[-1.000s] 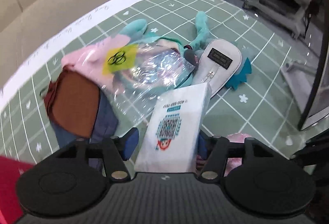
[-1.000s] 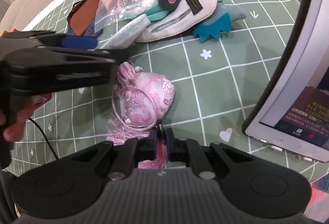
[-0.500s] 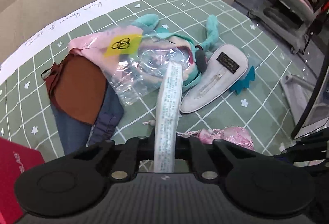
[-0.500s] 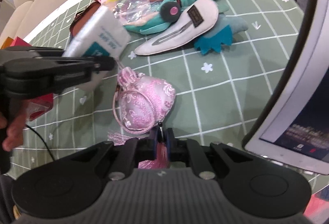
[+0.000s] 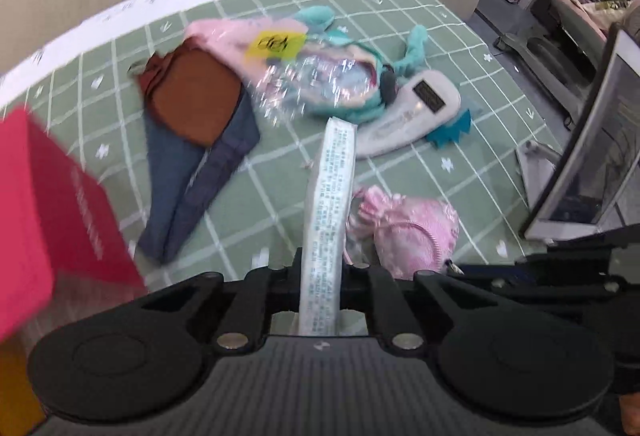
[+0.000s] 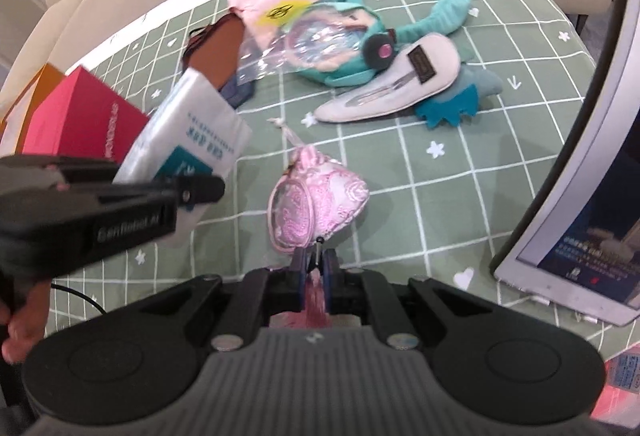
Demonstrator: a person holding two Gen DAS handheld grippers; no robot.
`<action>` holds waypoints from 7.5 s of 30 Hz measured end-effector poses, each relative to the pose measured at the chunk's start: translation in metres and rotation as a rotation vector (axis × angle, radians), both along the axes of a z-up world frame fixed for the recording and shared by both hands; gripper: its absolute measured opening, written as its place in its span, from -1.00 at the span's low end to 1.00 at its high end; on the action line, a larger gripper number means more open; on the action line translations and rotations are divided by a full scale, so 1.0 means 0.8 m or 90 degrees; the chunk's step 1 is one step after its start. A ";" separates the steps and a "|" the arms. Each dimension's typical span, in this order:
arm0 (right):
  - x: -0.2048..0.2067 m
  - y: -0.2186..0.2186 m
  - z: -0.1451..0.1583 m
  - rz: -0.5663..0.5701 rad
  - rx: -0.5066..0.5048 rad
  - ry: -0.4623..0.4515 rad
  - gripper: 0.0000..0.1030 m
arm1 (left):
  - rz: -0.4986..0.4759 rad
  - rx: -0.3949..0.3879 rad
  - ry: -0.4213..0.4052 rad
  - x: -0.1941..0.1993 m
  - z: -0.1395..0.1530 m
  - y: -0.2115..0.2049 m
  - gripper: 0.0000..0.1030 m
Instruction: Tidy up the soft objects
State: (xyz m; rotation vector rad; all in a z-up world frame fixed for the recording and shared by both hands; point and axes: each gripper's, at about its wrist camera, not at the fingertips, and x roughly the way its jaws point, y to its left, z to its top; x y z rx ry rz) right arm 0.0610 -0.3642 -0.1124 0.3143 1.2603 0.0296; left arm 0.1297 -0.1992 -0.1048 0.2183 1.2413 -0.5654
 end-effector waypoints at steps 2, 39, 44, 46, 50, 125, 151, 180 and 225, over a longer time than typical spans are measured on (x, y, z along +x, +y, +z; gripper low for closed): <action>-0.007 0.013 0.003 0.011 -0.007 0.010 -0.90 | 0.010 0.003 0.013 -0.013 0.003 0.013 -0.80; -0.050 0.393 0.230 0.346 -0.007 -0.129 -0.90 | 0.389 -0.038 0.015 -0.161 0.141 0.407 -0.79; -0.026 0.420 0.282 0.374 0.035 -0.154 -0.90 | 0.394 -0.077 -0.008 -0.136 0.194 0.431 -0.79; -0.017 0.432 0.301 0.386 0.030 -0.174 -0.90 | 0.391 -0.075 -0.033 -0.124 0.216 0.438 -0.79; 0.005 0.454 0.330 0.403 0.028 -0.207 -0.90 | 0.400 -0.066 -0.079 -0.096 0.250 0.450 -0.79; 0.156 0.514 0.059 0.385 -0.039 -0.015 -0.07 | 0.356 0.151 0.012 0.036 0.038 0.473 0.41; 0.128 0.443 0.133 0.341 -0.012 -0.098 -0.03 | 0.320 0.120 -0.039 0.025 0.126 0.419 0.44; 0.044 0.102 0.071 0.036 -0.059 -0.053 0.00 | 0.147 0.044 0.060 -0.039 0.067 0.140 0.44; 0.126 -0.078 -0.057 -0.298 -0.033 -0.022 -0.96 | 0.168 -0.034 0.066 0.077 -0.011 -0.002 0.47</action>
